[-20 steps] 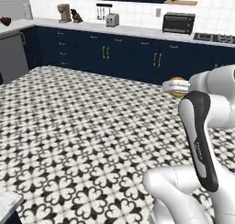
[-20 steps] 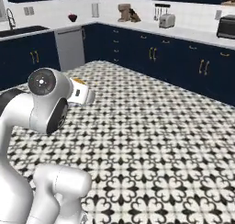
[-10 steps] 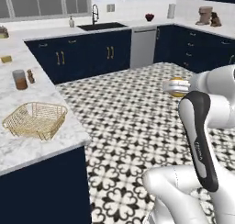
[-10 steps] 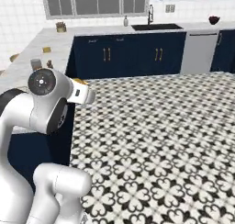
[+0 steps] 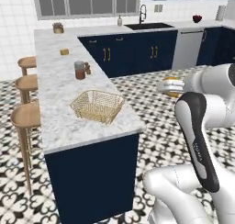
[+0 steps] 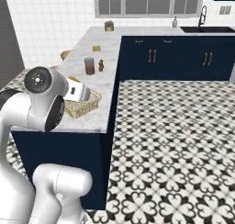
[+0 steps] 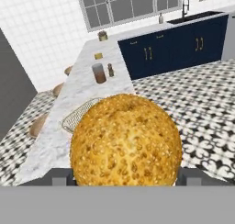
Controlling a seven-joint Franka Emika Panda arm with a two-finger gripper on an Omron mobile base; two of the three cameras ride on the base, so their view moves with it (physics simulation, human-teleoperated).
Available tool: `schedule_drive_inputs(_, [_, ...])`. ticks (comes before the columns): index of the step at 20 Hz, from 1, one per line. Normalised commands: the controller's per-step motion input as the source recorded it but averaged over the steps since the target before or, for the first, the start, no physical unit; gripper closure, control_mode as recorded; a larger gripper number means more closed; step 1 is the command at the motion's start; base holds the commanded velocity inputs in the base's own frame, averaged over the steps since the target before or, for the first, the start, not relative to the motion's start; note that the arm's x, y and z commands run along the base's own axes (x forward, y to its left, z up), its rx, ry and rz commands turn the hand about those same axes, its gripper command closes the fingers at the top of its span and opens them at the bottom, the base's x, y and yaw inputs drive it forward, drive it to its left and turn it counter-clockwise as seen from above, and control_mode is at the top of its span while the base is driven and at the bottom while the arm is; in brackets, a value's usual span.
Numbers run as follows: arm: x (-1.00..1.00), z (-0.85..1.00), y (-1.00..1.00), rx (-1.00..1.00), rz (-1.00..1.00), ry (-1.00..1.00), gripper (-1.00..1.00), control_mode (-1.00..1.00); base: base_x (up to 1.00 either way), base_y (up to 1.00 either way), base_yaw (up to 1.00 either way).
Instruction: Open the cabinet, pick up the bread from the cabinet and place it in the basket. Then move the basket to the dining counter.
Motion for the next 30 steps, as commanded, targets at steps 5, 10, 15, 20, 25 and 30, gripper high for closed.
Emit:
schedule_drive_inputs(5, [0.00, 0.00, 0.00, 0.00, 0.00, 0.00, 1.00, 1.00, 0.72, 0.40, 0.09])
schedule_drive_inputs(10, [0.00, 0.00, 0.00, 0.00, 0.00, 0.00, 1.00, 1.00, 0.41, -0.06, 0.10])
schedule_drive_inputs(15, [0.00, 0.00, 0.00, 0.00, 0.00, 0.00, 1.00, 1.00, 0.17, 0.00, 0.23])
schedule_drive_inputs(20, [0.00, 0.00, 0.00, 0.00, 0.00, 0.00, 1.00, 1.00, 0.08, -0.01, 0.24])
schedule_drive_inputs(25, [0.35, -0.20, 0.00, 0.00, 0.04, 0.03, 1.00, -1.00, 0.20, 0.00, 0.10])
schedule_drive_inputs(30, [0.90, -0.68, 0.00, -0.01, 0.10, 0.16, 1.00, -1.00, 0.00, 0.00, 0.00])
